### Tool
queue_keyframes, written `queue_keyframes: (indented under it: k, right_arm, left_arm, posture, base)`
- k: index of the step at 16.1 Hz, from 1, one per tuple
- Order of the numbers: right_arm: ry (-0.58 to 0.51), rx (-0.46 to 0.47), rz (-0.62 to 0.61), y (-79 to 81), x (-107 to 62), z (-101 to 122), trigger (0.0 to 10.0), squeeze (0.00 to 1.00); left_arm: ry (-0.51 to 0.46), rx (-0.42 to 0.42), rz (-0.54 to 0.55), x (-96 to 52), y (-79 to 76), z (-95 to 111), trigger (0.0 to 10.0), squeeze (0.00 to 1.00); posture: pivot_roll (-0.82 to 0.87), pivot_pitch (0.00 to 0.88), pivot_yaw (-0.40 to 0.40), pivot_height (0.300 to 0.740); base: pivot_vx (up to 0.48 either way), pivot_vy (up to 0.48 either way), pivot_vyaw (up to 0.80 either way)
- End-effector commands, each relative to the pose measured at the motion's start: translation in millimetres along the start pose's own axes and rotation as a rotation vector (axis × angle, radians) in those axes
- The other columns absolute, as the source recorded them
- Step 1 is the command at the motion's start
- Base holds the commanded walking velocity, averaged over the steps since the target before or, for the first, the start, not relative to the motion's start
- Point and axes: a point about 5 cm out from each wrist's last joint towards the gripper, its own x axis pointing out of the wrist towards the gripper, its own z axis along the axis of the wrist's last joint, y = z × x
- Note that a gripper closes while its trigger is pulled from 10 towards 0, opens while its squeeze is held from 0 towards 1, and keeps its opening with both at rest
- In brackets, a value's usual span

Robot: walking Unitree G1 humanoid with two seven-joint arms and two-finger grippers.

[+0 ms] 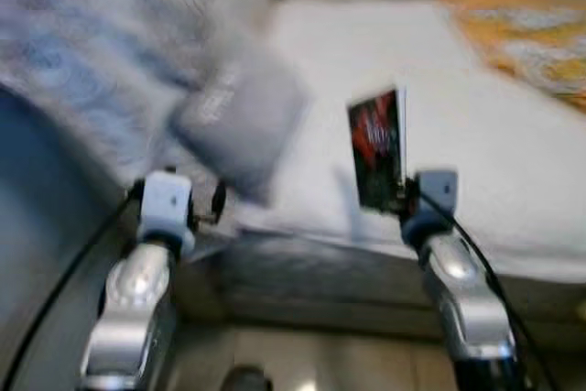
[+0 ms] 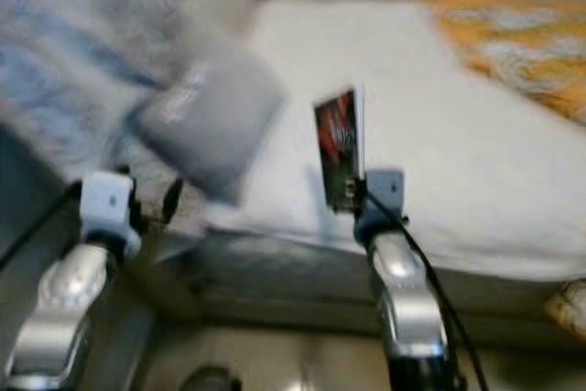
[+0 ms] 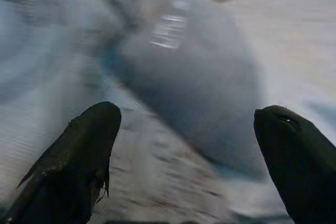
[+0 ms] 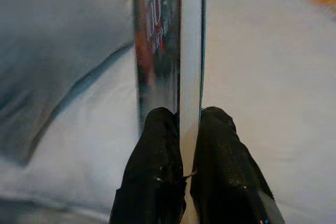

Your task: Clean up the room

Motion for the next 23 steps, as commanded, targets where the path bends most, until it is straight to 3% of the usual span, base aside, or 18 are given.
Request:
queue_keyframes:
  k: [1,5,8,13,15,23]
  right_arm:
    - [-0.076,-0.002,0.010,2.0,2.3,18,10.0,0.00]
    - [-0.070,0.043,-0.036,-5.4,0.8,16,10.0,0.00]
    - [-0.072,0.057,-0.047,-8.4,-0.3,16,10.0,0.00]
    - [-0.084,0.058,0.002,-2.6,0.3,20,10.0,0.00]
    - [-0.085,0.012,0.042,2.0,1.4,21,10.0,0.00]
    - [-0.065,0.012,0.035,1.6,4.0,19,10.0,0.00]
  left_arm:
    - [-0.021,-0.001,-0.016,1.0,-3.4,5,10.0,0.33]
    - [-0.127,-0.055,-0.140,-3.8,-20.0,21,10.0,0.32]
    - [-0.161,-0.088,-0.260,-9.9,-35.4,27,10.0,0.32]
    - [-0.132,-0.064,-0.150,-5.1,-19.9,22,10.0,0.32]
    - [-0.113,-0.052,-0.098,-4.5,-11.4,18,10.0,0.32]
    - [-0.103,-0.053,-0.093,-2.4,-11.5,17,10.0,0.32]
  posture:
    - [0.12,0.000,-0.018,0.740]
    - [0.12,0.000,-0.018,0.740]
    - [0.12,0.000,-0.019,0.740]
    - [0.12,0.000,-0.017,0.740]
    - [0.12,0.000,-0.019,0.740]
    - [0.13,0.000,-0.020,0.740]
  base:
    - [0.289,0.000,0.00]
    - [0.292,0.000,0.00]
    - [0.284,0.000,-0.78]
    - [0.282,0.000,0.00]
    - [0.324,0.000,0.00]
    - [0.338,0.000,0.06]
